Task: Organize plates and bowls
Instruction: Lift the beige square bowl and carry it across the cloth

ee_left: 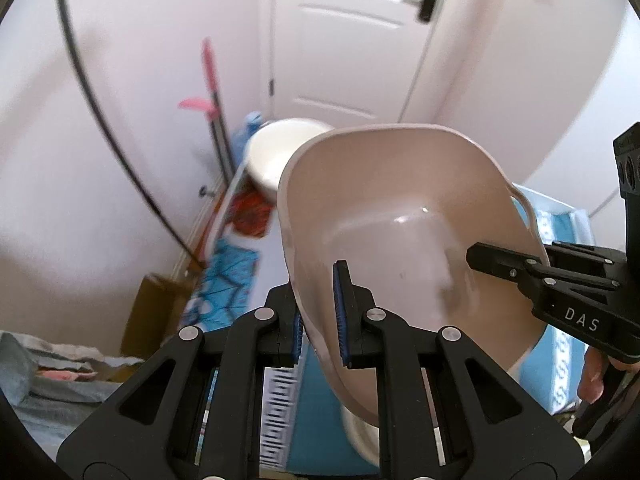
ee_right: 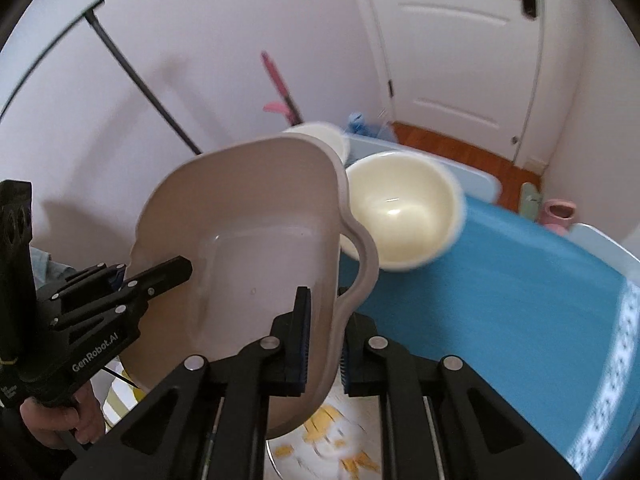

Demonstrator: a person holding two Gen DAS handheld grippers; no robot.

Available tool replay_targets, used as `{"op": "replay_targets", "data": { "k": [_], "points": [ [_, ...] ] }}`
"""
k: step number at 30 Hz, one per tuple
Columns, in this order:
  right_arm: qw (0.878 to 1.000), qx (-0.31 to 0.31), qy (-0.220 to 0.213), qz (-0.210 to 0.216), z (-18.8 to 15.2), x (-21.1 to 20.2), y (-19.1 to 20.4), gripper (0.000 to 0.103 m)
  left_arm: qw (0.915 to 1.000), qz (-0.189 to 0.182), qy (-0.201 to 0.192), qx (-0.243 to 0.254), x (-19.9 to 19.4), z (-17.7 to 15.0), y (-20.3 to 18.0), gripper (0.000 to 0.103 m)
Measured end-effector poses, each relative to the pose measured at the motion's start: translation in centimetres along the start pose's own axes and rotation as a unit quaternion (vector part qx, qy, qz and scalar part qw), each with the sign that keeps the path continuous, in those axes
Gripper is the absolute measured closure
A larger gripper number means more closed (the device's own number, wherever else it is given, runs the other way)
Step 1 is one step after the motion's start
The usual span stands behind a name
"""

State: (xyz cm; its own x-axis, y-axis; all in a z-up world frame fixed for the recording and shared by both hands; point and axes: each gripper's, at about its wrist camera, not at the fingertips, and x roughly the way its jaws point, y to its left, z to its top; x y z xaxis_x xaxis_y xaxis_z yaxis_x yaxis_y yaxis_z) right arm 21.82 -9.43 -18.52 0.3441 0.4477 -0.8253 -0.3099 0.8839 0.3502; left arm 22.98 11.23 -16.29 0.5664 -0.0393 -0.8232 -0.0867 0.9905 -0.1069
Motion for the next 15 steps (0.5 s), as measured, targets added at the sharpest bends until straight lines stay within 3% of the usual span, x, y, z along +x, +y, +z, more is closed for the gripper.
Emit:
{"op": "replay_targets", "data": {
  "k": [9, 15],
  "points": [
    [0.996, 0.043, -0.052, -0.053, -7.0, -12.3, -8.1, 0.092, 0.9970, -0.049, -0.009, 0.059, -3.7, -2.1, -13.2, 0.091],
    [0.989, 0.091, -0.067, -0.094, -11.8, -18.5, -14.0, 0.092, 0.9909, -0.094, 0.005, 0.096, -3.4, -4.3, -22.4, 0.091]
  ]
}}
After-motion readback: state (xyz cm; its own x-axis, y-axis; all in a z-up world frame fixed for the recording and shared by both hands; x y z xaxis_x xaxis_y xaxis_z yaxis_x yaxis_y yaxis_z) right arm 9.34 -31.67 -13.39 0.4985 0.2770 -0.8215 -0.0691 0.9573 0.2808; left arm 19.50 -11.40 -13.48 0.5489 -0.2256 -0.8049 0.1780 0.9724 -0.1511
